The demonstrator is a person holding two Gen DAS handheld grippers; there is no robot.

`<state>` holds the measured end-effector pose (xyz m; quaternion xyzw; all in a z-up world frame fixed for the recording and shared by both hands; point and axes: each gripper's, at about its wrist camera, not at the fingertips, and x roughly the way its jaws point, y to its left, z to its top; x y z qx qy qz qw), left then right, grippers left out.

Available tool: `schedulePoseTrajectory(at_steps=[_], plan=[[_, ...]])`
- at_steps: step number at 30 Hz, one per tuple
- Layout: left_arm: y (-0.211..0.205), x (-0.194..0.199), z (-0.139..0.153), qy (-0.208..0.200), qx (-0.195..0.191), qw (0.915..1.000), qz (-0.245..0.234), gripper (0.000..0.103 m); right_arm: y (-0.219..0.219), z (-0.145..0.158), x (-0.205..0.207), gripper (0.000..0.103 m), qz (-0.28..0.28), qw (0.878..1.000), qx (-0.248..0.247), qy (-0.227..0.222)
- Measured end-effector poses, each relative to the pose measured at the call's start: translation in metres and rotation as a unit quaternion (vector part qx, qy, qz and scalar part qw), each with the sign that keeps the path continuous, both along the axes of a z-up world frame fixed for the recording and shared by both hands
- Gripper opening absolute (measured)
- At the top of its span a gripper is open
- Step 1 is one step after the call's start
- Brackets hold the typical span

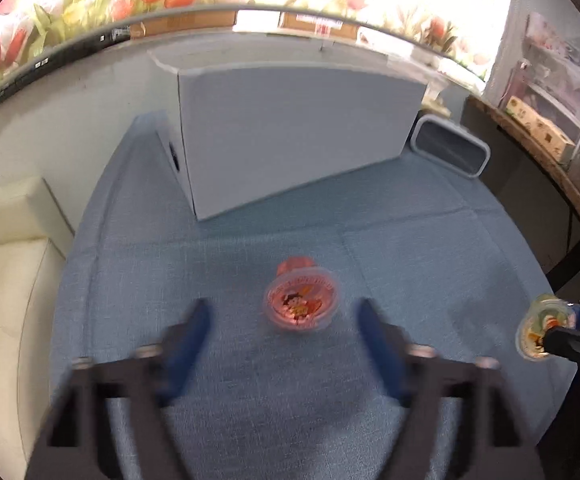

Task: Organize snacks
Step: 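Grasp the last pink jelly cup with the left tool while the right tool holds its cup, then lower both jelly cups into the white box and open both tools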

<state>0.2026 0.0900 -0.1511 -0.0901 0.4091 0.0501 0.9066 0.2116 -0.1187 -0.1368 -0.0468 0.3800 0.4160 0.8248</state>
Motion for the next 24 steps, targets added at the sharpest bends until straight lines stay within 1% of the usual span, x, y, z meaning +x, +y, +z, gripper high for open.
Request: schedulePoseTrajectory(at_steps=[1, 2, 4, 6, 8, 10, 14, 16, 17, 18, 24], plan=[[-0.001, 0.0, 0.001, -0.007, 0.003, 0.9999, -0.008, 0.091, 0.001, -0.001, 0.0, 0.032, 0.0, 1.0, -0.001, 0.001], [-0.002, 0.0, 0.001, -0.006, 0.003, 0.9999, -0.016, 0.093, 0.002, -0.002, 0.0, 0.032, 0.001, 1.0, -0.002, 0.001], [-0.006, 0.008, -0.001, 0.001, 0.007, 0.9997, -0.022, 0.094, 0.002, -0.003, -0.001, 0.032, 0.002, 1.0, -0.002, 0.002], [-0.008, 0.017, -0.004, 0.008, 0.016, 0.9997, -0.018, 0.093, 0.003, -0.002, 0.0, 0.032, 0.002, 1.0, -0.002, 0.002], [-0.008, 0.025, -0.009, 0.015, 0.01, 0.9998, -0.013, 0.093, 0.002, -0.001, 0.0, 0.032, 0.001, 1.0, -0.001, 0.001], [-0.009, 0.028, -0.01, 0.019, 0.016, 0.9996, -0.009, 0.093, 0.001, -0.001, 0.001, 0.032, 0.0, 1.0, -0.002, 0.0], [-0.01, 0.03, -0.013, 0.021, 0.02, 0.9994, -0.017, 0.093, 0.0, -0.003, 0.002, 0.032, -0.002, 1.0, -0.004, 0.003], [-0.012, 0.034, -0.015, 0.024, 0.025, 0.9992, -0.019, 0.073, 0.001, -0.002, 0.001, 0.032, -0.002, 1.0, -0.003, 0.004], [-0.012, 0.039, -0.017, 0.034, 0.025, 0.9989, -0.02, 0.05, 0.001, -0.002, 0.001, 0.032, -0.001, 1.0, -0.004, 0.003], [-0.011, 0.04, -0.019, 0.039, 0.021, 0.9989, -0.018, 0.051, 0.001, -0.002, 0.0, 0.032, -0.001, 1.0, -0.003, 0.003], [-0.009, 0.036, -0.013, 0.036, 0.015, 0.9989, -0.027, 0.051, 0.0, -0.002, 0.0, 0.032, -0.001, 1.0, 0.001, 0.006]])
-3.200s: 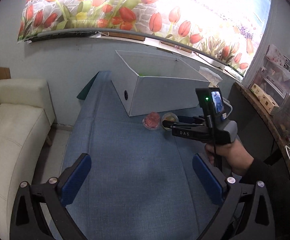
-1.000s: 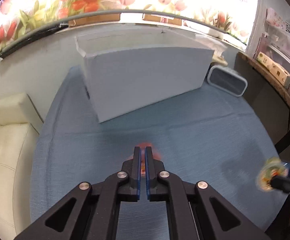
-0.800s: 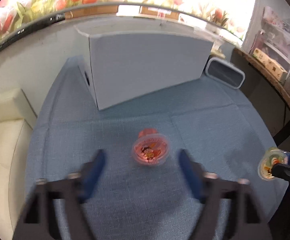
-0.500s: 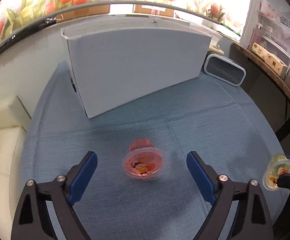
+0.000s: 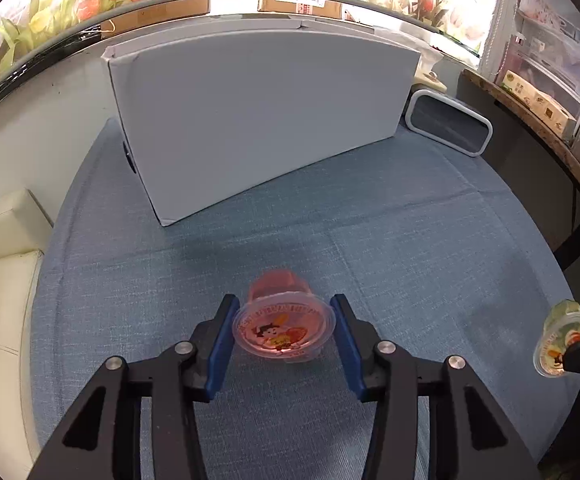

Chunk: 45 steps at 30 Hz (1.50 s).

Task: Organize snacks
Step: 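Lower both jelly cups into the white box and open both tools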

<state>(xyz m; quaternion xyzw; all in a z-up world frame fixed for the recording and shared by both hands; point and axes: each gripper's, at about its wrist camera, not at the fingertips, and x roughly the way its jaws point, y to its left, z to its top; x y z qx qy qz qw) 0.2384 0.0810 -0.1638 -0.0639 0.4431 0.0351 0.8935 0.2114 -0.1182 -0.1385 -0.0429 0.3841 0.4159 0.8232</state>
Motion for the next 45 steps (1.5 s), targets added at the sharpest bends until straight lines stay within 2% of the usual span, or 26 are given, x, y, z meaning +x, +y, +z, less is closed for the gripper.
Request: schedulePoseTrajectory(at_steps=[7, 11, 13, 18, 21, 25, 28, 31, 35, 39, 43, 44, 45], plan=[[-0.003, -0.017, 0.034, -0.029, -0.008, 0.9995, -0.01, 0.051, -0.001, 0.009, 0.002, 0.032, 0.003, 1.0, 0.014, -0.005], [-0.005, -0.022, 0.081, -0.07, -0.011, 0.9972, -0.022, 0.051, 0.002, 0.026, 0.011, 0.032, 0.003, 1.0, 0.026, -0.016], [0.003, -0.018, 0.104, -0.09, -0.025, 0.9954, -0.017, 0.051, 0.009, 0.04, 0.019, 0.032, 0.003, 0.999, 0.028, -0.029], [0.026, 0.011, 0.148, -0.125, -0.036, 0.9915, -0.003, 0.051, 0.032, 0.086, 0.051, 0.032, 0.0, 0.997, 0.04, -0.072], [0.037, 0.032, 0.164, -0.134, -0.026, 0.9906, 0.001, 0.051, 0.052, 0.113, 0.075, 0.032, -0.003, 0.995, 0.044, -0.095], [0.054, 0.061, 0.176, -0.137, -0.032, 0.9901, 0.003, 0.051, 0.082, 0.138, 0.11, 0.032, 0.002, 0.993, 0.042, -0.108], [0.067, 0.085, 0.176, -0.129, -0.033, 0.9911, 0.009, 0.051, 0.106, 0.145, 0.141, 0.032, -0.002, 0.993, 0.03, -0.118], [0.079, 0.105, 0.167, -0.115, -0.037, 0.9925, 0.018, 0.051, 0.126, 0.14, 0.167, 0.032, -0.005, 0.992, 0.01, -0.124], [0.087, 0.124, 0.145, -0.088, -0.032, 0.9954, 0.02, 0.051, 0.142, 0.114, 0.211, 0.032, -0.021, 0.996, -0.007, -0.085], [0.094, 0.129, 0.132, -0.083, -0.037, 0.9955, 0.027, 0.051, 0.145, 0.091, 0.239, 0.032, -0.038, 0.998, -0.008, -0.048], [0.097, 0.134, 0.126, -0.074, -0.032, 0.9964, 0.028, 0.052, 0.149, 0.087, 0.242, 0.032, -0.038, 0.998, -0.018, -0.05], [0.097, 0.135, 0.125, -0.073, -0.032, 0.9963, 0.03, 0.054, 0.151, 0.087, 0.243, 0.037, -0.041, 0.998, -0.025, -0.049], [0.098, 0.136, 0.124, -0.071, -0.037, 0.9963, 0.031, 0.065, 0.153, 0.085, 0.245, 0.047, -0.044, 0.997, -0.037, -0.047]])
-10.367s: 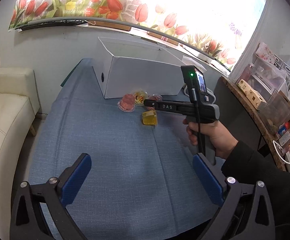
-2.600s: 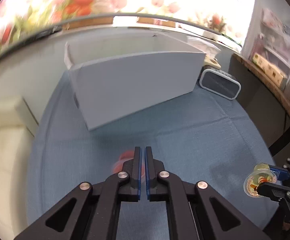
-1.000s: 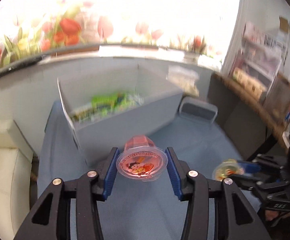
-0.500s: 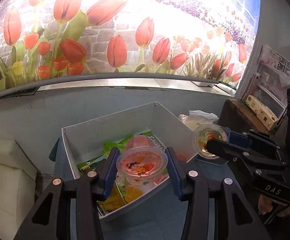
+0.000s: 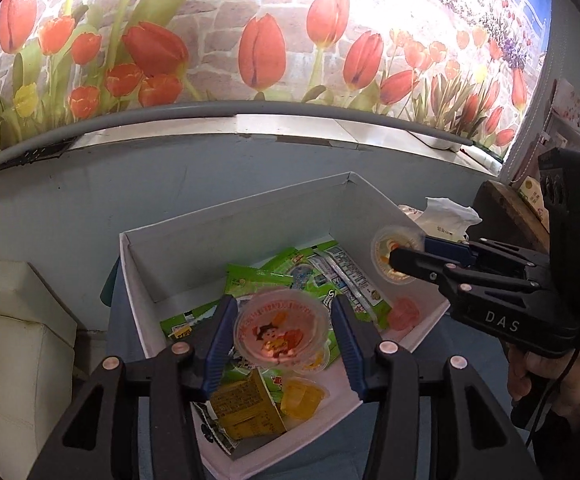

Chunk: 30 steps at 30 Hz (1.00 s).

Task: Organize snacks

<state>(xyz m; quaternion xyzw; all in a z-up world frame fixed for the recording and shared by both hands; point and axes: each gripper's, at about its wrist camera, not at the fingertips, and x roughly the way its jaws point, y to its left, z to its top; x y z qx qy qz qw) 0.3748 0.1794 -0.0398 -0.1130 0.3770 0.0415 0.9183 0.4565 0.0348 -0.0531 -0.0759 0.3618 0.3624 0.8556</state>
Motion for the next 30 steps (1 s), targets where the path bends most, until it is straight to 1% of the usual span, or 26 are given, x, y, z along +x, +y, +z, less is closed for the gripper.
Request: schedulePoseTrajectory(at_steps=[1, 2, 3, 4, 5, 7, 9, 12, 14, 17, 19, 20, 21, 22, 23, 25, 26, 27, 28, 30], plan=[[0.001, 0.001, -0.001, 0.003, -0.003, 1.0, 0.001, 0.075, 0.002, 0.0, 0.002, 0.074, -0.003, 1.0, -0.007, -0.003], [0.001, 0.0, -0.001, 0.003, -0.002, 1.0, 0.005, 0.095, 0.001, 0.001, 0.0, 0.091, -0.007, 1.0, -0.011, -0.016], [0.001, -0.003, 0.0, -0.008, 0.001, 0.9999, 0.008, 0.101, -0.001, 0.004, -0.002, 0.091, -0.013, 0.999, -0.009, -0.032], [0.0, -0.005, 0.003, -0.015, 0.003, 0.9999, 0.006, 0.102, -0.003, 0.005, -0.002, 0.091, -0.014, 0.999, -0.009, -0.032], [0.0, -0.006, 0.004, -0.015, 0.004, 0.9999, 0.004, 0.103, -0.004, 0.005, -0.001, 0.091, -0.014, 1.0, -0.011, -0.022], [0.001, -0.006, 0.004, -0.005, 0.007, 0.9999, 0.009, 0.103, -0.007, 0.005, 0.001, 0.091, -0.017, 1.0, -0.018, -0.015], [0.0, -0.01, 0.005, -0.007, 0.006, 0.9999, 0.007, 0.103, -0.01, 0.005, -0.002, 0.091, -0.024, 0.999, -0.025, -0.024], [-0.002, -0.017, 0.009, -0.009, 0.018, 0.9997, 0.012, 0.103, -0.014, 0.004, -0.006, 0.092, -0.023, 0.999, -0.025, -0.023], [-0.004, -0.024, 0.013, -0.011, 0.023, 0.9995, 0.016, 0.103, -0.017, 0.006, -0.013, 0.096, -0.026, 0.999, -0.025, -0.034], [-0.014, -0.041, 0.022, -0.024, 0.033, 0.9991, 0.009, 0.103, -0.02, 0.009, -0.023, 0.098, -0.029, 0.998, -0.033, -0.042], [-0.023, -0.06, 0.03, -0.041, 0.049, 0.9977, 0.025, 0.103, -0.025, 0.011, -0.037, 0.098, -0.036, 0.997, -0.036, -0.058], [-0.025, -0.069, 0.034, -0.051, 0.046, 0.9971, 0.034, 0.103, -0.027, 0.013, -0.042, 0.098, -0.038, 0.997, -0.038, -0.064], [-0.027, -0.082, 0.037, -0.061, 0.035, 0.9965, 0.044, 0.103, -0.031, 0.016, -0.053, 0.098, -0.043, 0.995, -0.037, -0.078], [-0.028, -0.091, 0.039, -0.063, 0.025, 0.9965, 0.05, 0.103, -0.035, 0.018, -0.06, 0.098, -0.045, 0.995, -0.039, -0.086], [-0.032, -0.102, 0.04, -0.06, 0.023, 0.9966, 0.053, 0.103, -0.039, 0.021, -0.071, 0.098, -0.048, 0.993, -0.047, -0.098], [-0.044, -0.129, 0.048, -0.078, 0.051, 0.9938, 0.061, 0.103, -0.047, 0.03, -0.092, 0.098, -0.053, 0.988, -0.066, -0.132], [-0.052, -0.143, 0.054, -0.091, 0.072, 0.9911, 0.065, 0.103, -0.053, 0.037, -0.108, 0.098, -0.056, 0.982, -0.075, -0.161], [-0.062, -0.161, 0.064, -0.105, 0.097, 0.9877, 0.065, 0.103, -0.06, 0.044, -0.12, 0.098, -0.062, 0.979, -0.074, -0.179], [-0.068, -0.174, 0.073, -0.115, 0.112, 0.9844, 0.072, 0.103, -0.068, 0.051, -0.131, 0.098, -0.071, 0.978, -0.068, -0.185], [-0.079, -0.204, 0.089, -0.133, 0.133, 0.9761, 0.109, 0.103, -0.092, 0.064, -0.153, 0.098, -0.1, 0.979, -0.042, -0.173]])
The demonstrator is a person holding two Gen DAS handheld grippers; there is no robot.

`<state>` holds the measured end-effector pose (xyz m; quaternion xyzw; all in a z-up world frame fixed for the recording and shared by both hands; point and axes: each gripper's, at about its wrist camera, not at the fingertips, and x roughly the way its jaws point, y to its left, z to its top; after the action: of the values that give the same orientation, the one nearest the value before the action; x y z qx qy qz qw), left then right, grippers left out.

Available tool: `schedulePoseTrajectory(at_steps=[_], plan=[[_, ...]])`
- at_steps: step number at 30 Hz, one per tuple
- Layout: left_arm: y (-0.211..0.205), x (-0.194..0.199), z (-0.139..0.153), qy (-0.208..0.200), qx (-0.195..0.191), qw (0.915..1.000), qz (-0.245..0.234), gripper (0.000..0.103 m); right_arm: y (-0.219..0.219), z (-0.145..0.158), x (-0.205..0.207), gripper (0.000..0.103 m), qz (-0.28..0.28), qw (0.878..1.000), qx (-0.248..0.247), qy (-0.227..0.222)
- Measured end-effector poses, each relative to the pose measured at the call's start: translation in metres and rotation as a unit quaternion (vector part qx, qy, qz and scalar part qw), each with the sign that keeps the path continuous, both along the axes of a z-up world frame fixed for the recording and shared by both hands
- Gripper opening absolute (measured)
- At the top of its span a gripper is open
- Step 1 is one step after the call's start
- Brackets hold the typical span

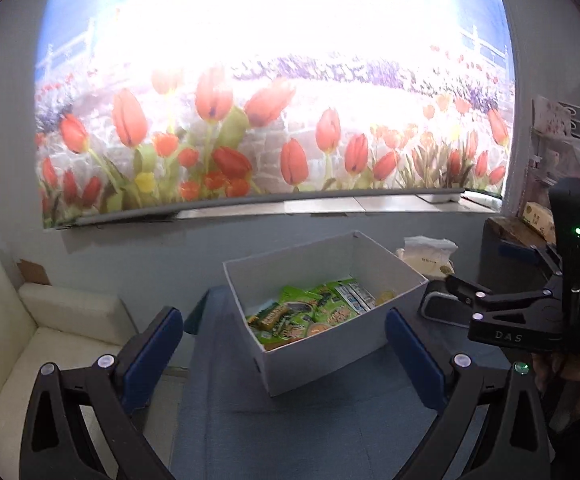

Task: Organize snacks

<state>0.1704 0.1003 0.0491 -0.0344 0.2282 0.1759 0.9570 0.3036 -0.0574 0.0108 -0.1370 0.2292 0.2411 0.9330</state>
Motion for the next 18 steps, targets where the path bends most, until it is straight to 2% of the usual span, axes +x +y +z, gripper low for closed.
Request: schedulePoseTrajectory(at_steps=[2, 3, 6, 8, 12, 18], plan=[[-0.013, -0.03, 0.007, -0.005, 0.02, 0.9993, 0.033, 0.103, -0.021, 0.008, -0.018, 0.098, -0.014, 0.999, 0.025, 0.018], [-0.019, -0.045, 0.006, -0.012, 0.025, 0.999, 0.034, 0.103, -0.032, 0.01, -0.029, 0.098, -0.017, 0.999, 0.035, 0.029], [-0.032, -0.073, -0.006, -0.005, -0.006, 0.9999, -0.013, 0.103, -0.058, 0.01, -0.063, 0.098, 0.003, 0.996, 0.052, 0.067], [-0.041, -0.081, -0.018, 0.02, -0.037, 0.9986, -0.033, 0.103, -0.071, 0.008, -0.089, 0.098, 0.026, 0.995, 0.059, 0.079], [-0.053, -0.089, -0.038, 0.047, -0.082, 0.9944, -0.049, 0.103, -0.086, 0.002, -0.135, 0.098, 0.028, 0.995, 0.052, 0.081], [-0.068, -0.094, -0.041, 0.069, -0.084, 0.9922, -0.061, 0.103, -0.108, 0.0, -0.177, 0.098, 0.026, 0.995, 0.064, 0.076]])
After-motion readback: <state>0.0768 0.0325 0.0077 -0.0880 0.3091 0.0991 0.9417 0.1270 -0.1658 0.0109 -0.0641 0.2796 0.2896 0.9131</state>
